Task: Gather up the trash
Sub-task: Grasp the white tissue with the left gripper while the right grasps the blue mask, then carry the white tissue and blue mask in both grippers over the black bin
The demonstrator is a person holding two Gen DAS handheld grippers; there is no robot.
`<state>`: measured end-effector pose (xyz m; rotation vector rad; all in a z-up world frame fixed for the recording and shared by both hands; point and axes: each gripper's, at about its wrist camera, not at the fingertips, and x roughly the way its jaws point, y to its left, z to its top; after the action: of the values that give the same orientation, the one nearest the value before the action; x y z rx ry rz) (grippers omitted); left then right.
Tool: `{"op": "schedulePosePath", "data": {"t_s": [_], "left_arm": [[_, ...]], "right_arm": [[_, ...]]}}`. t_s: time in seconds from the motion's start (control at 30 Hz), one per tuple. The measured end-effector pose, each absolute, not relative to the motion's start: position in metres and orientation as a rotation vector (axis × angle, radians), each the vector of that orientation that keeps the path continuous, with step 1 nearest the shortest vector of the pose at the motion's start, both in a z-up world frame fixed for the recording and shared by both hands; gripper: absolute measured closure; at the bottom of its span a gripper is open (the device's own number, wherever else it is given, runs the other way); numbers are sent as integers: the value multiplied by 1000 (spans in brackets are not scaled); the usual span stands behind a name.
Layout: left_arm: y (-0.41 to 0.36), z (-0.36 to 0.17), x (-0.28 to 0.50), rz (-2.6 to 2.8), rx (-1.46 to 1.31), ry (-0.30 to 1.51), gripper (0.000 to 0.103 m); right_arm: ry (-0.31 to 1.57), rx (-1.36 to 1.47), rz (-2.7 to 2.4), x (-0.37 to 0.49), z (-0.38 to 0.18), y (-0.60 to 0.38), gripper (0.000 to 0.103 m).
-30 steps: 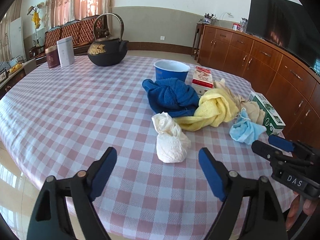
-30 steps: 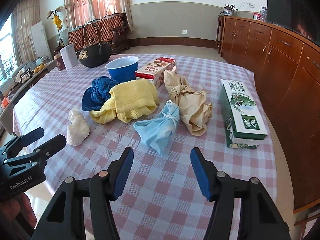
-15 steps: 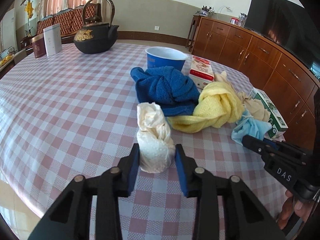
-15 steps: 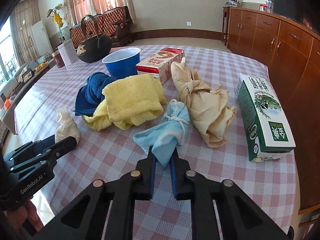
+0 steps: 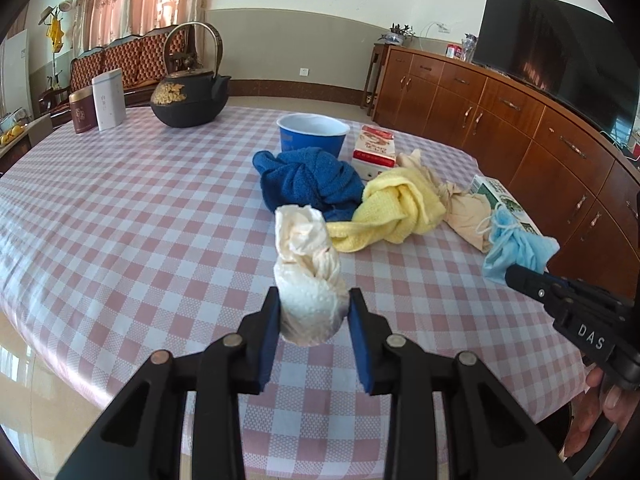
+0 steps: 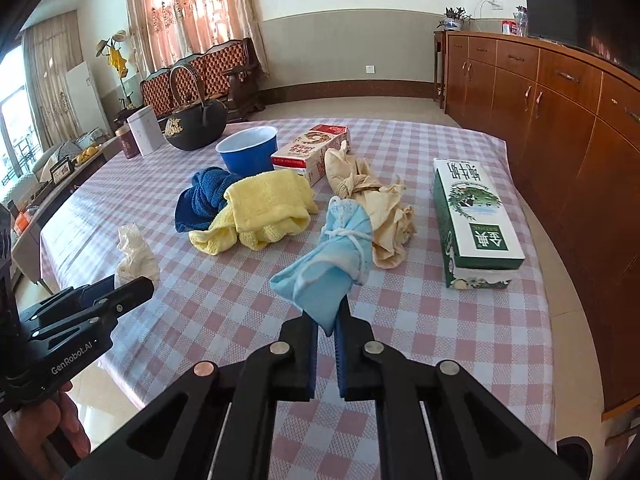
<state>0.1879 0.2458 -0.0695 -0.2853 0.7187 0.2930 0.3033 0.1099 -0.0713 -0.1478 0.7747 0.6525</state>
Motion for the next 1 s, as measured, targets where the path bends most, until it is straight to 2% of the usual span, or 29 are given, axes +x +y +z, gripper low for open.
{"op": "schedulePosePath", "data": {"t_s": [1.0], "left_arm": [[111,-22,149,104,-138,650,69]], "right_arm": [[680,-17,451,227,-26,-47,95]]}}
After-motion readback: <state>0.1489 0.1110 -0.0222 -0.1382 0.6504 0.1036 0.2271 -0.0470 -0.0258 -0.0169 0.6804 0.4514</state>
